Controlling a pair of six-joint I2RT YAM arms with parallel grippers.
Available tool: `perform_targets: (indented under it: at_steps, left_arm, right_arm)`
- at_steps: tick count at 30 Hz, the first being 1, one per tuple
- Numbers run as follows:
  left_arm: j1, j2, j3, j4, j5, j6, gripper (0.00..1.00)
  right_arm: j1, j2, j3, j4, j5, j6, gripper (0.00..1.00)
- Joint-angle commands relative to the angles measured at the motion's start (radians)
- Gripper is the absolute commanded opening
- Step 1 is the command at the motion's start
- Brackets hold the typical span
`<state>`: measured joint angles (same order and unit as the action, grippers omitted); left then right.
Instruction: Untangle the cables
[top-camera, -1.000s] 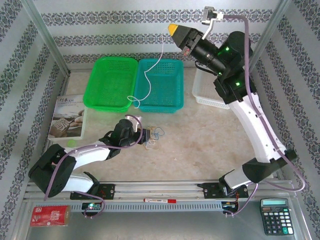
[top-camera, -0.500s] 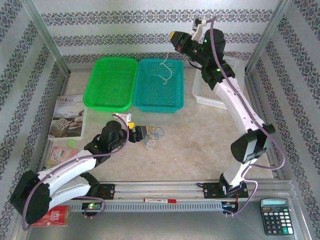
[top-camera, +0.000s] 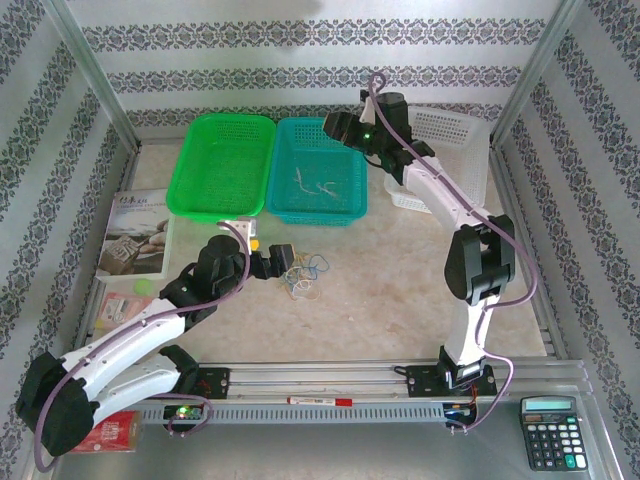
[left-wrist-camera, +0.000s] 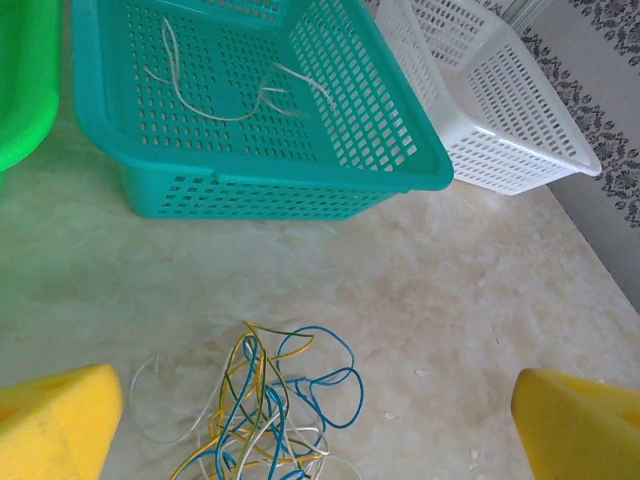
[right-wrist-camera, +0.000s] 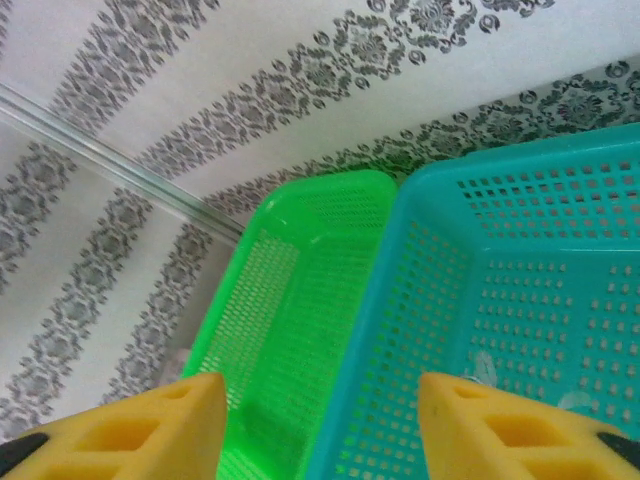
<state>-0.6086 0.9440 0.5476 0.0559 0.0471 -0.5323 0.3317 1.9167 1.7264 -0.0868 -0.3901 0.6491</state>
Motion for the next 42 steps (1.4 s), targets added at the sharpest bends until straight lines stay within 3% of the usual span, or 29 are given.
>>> perform_targets:
  at_steps: [1, 12, 25, 31, 34, 42]
  left_arm:
    - [-0.010, 0.007, 0.029, -0.028, -0.022, -0.028, 1.00]
    - [-0.010, 0.021, 0.021, -0.053, -0.047, -0.095, 1.00]
    - [-0.008, -0.066, -0.072, -0.084, -0.115, -0.194, 1.00]
    - [-0.005, -0.103, -0.052, -0.148, -0.139, -0.207, 1.00]
    - [0.000, -0.097, -0.023, -0.185, -0.141, -0.207, 1.00]
    - [0.056, -0.028, 0.019, -0.218, -0.054, -0.248, 1.00]
  right_arm:
    - [0.011, -0.064, -0.035, -0.018, -0.004, -0.050, 0.57]
    - [0.100, -0.283, -0.318, -0.012, 0.049, -0.112, 0.57]
    - [0.324, -0.555, -0.781, -0.003, 0.272, -0.136, 0.57]
    - [0.356, -0.592, -0.833, -0.059, 0.341, -0.139, 0.59]
    - [0.373, -0.590, -0.854, -0.042, 0.352, -0.138, 0.64]
    - [0.444, -0.494, -0.812, -0.024, 0.254, -0.106, 0.63]
